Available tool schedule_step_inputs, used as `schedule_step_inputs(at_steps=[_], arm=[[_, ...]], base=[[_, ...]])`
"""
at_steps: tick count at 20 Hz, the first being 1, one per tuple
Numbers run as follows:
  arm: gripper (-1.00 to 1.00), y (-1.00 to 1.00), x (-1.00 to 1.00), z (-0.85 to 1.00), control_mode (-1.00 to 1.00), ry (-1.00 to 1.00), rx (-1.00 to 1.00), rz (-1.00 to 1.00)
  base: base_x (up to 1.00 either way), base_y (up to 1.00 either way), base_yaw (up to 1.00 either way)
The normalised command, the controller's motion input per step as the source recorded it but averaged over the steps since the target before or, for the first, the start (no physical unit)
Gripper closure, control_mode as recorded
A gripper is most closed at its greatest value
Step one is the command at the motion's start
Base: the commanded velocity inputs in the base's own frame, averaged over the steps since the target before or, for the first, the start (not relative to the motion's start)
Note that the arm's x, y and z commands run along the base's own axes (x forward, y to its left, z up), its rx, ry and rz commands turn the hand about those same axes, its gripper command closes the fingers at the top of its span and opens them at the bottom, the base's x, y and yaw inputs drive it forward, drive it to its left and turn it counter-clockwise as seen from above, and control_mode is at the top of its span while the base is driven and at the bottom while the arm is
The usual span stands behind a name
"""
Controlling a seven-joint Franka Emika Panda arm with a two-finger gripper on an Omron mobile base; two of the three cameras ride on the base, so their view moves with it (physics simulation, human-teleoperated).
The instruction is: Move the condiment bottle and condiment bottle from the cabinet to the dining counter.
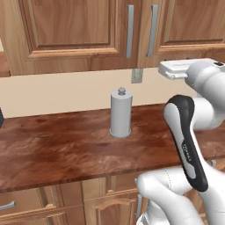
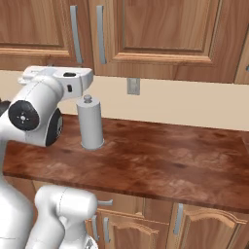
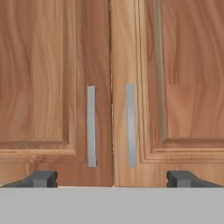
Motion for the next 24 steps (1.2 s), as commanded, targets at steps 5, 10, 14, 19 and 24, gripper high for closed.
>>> schedule_step_inputs(at_steps=[5, 10, 14, 19, 24], arm=[[-1.0, 0.0, 0.35, 0.22, -1.0, -0.07, 0.0, -0.07], [-1.0, -0.05, 0.49, 0.2, -1.0, -0.03, 0.0, -0.1], [-1.0, -0.04, 0.47, 0.05, -1.0, -0.09, 0.0, -0.03], [-1.0, -0.08, 0.56, 0.0, -1.0, -0.15, 0.04, 0.0], [-1.0, -0.15, 0.58, 0.0, -1.0, -0.15, 0.04, 0.0]], base=[[0.0, 0.0, 0.0], [0.0, 0.0, 0.0], [0.0, 0.0, 0.0], [0.0, 0.0, 0.0], [0.0, 0.0, 0.0]])
